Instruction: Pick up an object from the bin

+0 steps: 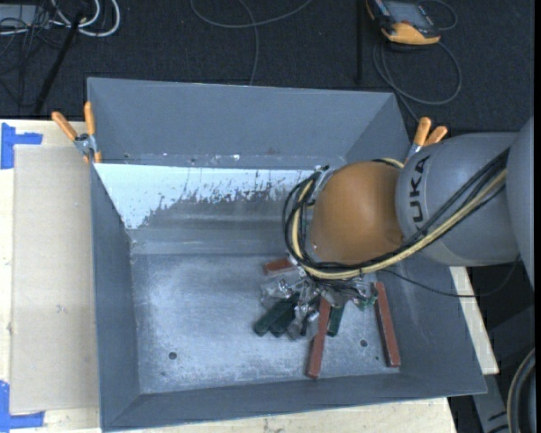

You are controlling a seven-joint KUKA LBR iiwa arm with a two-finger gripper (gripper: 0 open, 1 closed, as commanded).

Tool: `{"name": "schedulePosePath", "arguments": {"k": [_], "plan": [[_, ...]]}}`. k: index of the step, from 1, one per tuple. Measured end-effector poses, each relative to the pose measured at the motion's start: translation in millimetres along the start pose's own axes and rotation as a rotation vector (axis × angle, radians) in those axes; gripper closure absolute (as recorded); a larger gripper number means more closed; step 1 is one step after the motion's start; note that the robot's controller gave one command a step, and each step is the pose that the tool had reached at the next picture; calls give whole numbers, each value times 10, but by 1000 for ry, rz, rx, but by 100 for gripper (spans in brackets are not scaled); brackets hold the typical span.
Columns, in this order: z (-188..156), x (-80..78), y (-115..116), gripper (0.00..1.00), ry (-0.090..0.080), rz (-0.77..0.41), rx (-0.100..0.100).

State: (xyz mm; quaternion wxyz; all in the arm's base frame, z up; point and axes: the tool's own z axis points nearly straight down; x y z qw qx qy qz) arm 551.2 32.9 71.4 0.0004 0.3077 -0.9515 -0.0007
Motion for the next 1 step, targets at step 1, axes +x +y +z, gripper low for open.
{"name": "schedulePosePath", "arguments": {"k": [1], "plan": [[-1346, 407, -595, 100, -6, -58, 8]]}}
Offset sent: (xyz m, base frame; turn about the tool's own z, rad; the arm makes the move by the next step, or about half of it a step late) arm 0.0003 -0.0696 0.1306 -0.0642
